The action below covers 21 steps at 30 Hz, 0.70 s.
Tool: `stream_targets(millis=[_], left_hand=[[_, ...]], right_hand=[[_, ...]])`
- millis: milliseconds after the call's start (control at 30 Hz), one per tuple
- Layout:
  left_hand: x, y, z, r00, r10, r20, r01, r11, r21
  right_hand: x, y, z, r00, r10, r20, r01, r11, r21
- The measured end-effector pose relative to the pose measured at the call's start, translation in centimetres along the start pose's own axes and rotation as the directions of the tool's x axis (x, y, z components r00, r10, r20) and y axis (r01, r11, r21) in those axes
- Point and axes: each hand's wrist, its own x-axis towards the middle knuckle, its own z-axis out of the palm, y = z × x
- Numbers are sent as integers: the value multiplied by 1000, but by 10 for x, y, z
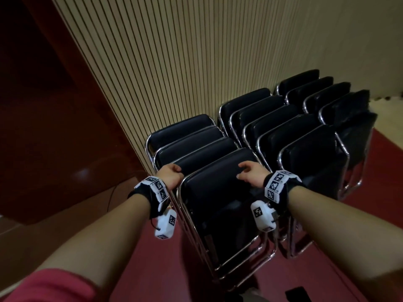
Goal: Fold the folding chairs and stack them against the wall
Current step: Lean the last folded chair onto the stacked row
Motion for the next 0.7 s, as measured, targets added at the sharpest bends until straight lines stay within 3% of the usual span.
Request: stream_targets(millis=[400, 700], left_hand=[[74, 34, 2, 998, -61, -27, 64, 992, 106], [129, 33, -4, 993, -117, 9, 113, 978, 177]], right_hand=[[89, -9, -26, 998, -50, 25, 49, 999, 17], [143, -25, -11, 995, -60, 83, 59, 998, 20]])
